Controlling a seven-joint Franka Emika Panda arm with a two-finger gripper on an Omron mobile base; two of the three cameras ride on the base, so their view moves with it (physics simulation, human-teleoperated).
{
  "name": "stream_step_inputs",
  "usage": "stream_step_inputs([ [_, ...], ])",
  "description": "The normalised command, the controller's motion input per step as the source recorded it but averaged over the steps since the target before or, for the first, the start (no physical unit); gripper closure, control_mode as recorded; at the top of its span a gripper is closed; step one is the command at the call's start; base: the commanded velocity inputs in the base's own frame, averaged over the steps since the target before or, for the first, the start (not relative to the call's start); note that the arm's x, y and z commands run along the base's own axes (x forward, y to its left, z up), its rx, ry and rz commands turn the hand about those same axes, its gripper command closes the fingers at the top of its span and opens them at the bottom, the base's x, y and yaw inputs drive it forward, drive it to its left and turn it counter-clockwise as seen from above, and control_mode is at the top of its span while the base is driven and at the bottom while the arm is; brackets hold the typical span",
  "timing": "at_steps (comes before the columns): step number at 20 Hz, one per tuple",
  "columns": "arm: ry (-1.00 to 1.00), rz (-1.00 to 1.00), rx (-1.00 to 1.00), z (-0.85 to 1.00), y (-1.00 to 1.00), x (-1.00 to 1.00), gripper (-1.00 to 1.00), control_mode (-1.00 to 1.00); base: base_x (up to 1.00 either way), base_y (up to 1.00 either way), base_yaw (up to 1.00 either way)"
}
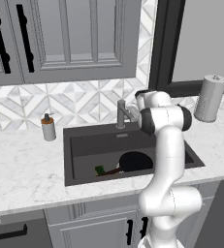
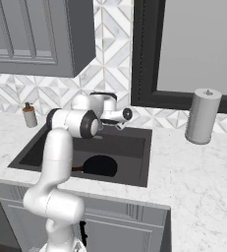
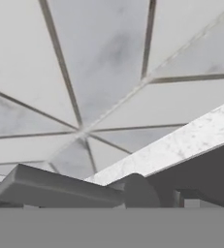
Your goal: Pick the pan and sponge and place them into the sink. Then turn on the water.
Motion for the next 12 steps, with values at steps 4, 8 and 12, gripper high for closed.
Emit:
stream_step_inputs([
  [4,0.0,0.0,0.0,-0.05,0.03,0.16,-1.0,-1.0,0.0,0.0,0.0],
  [8,0.0,0.0,0.0,-0.05,0.02,0.18,1.0,-1.0,0.0,0.0,0.0],
  [12,0.0,0.0,0.0,0.0,0.0,0.04,1.0,-1.0,0.0,0.0,0.0],
])
